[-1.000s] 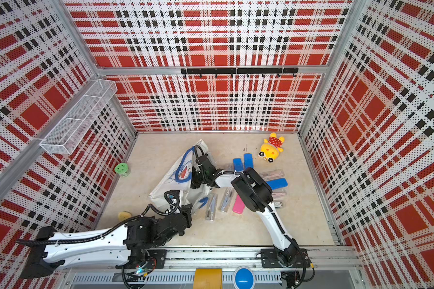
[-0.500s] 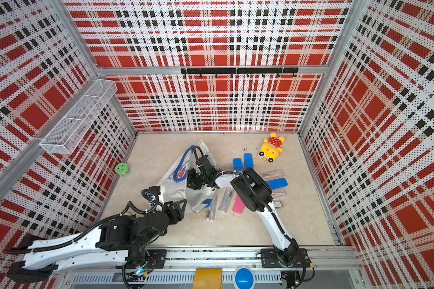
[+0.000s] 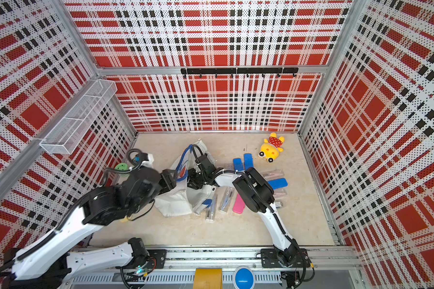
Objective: Take out the compass set from the canvas bag
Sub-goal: Adjust the canvas bag at the center of the board.
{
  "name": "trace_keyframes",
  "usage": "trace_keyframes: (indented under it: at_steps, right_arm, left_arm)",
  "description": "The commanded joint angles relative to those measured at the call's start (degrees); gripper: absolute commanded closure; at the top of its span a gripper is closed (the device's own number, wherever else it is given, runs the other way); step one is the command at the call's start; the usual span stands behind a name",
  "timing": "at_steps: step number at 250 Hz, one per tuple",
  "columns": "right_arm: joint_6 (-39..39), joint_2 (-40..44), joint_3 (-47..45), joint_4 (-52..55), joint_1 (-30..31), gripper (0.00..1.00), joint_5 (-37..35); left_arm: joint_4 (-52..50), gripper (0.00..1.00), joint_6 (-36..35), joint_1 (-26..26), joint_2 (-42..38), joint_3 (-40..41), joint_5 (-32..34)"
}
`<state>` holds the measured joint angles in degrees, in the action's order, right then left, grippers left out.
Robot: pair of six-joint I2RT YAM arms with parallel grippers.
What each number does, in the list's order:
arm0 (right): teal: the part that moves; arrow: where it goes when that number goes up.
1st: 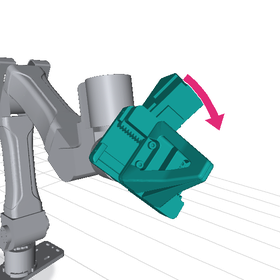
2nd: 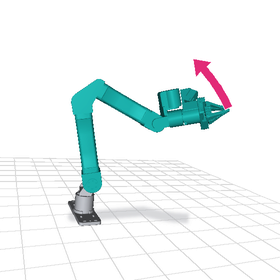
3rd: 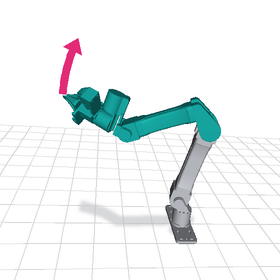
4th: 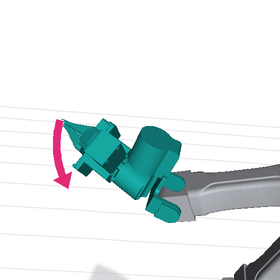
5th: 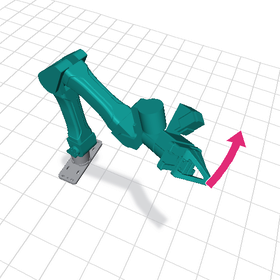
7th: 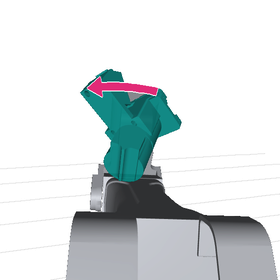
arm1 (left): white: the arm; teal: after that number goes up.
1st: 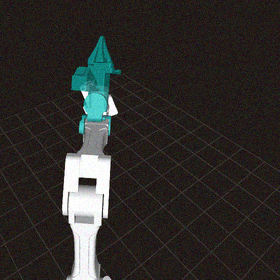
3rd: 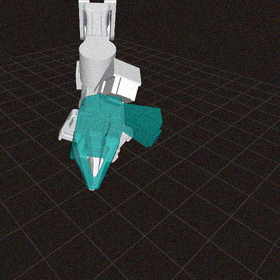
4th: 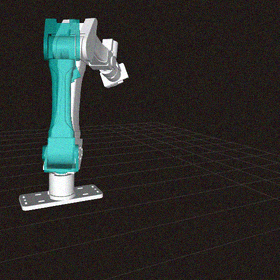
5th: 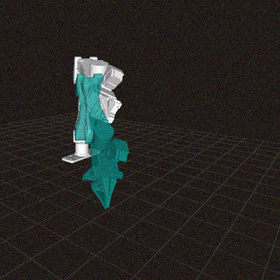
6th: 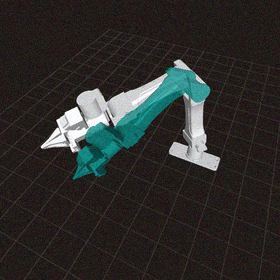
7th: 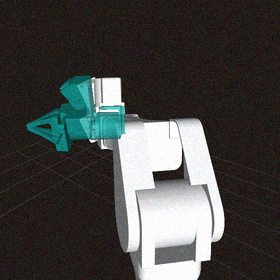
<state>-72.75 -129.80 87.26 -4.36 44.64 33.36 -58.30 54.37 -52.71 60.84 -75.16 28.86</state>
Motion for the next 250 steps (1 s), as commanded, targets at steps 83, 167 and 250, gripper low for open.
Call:
trace_keyframes:
  at_steps: [83, 167, 250]
  right_arm:
    - [0.5, 2.3, 2.2, 2.9, -0.3, 0.44, -2.0]
    - [0.3, 2.6, 2.4, 2.8, 0.2, 0.45, -1.7]
    - [-6.7, 10.0, -7.1, -7.2, -0.8, 0.48, -2.0]
  left_arm:
    - [-10.2, 0.36, -5.7, 4.7, 21.8, -12.3, -14.4]
    - [-14.7, 0.49, -7.8, 7.1, 22.7, -10.2, -14.1]
    - [-5.9, 1.0, -15.7, 9.8, 20.2, -7.2, -15.3]
